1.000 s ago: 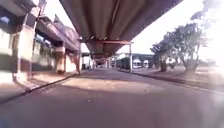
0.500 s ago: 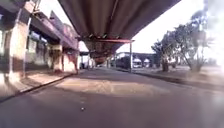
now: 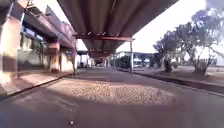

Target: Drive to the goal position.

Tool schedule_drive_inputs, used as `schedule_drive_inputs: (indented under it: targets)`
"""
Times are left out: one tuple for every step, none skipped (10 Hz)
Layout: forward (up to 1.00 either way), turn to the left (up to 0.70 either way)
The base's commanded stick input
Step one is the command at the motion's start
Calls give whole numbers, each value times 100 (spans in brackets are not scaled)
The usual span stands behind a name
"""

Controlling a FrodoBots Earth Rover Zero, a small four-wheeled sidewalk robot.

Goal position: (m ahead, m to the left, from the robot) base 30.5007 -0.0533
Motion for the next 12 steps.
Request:
schedule_drive_inputs:
  targets:
    - [70, 20]
    - [70, 0]
    - [70, 0]
    - [70, 0]
    - [70, 0]
    - [70, 0]
    - [70, 0]
    - [70, 0]
    - [70, 0]
    - [70, 0]
    - [70, 0]
    - [70, 0]
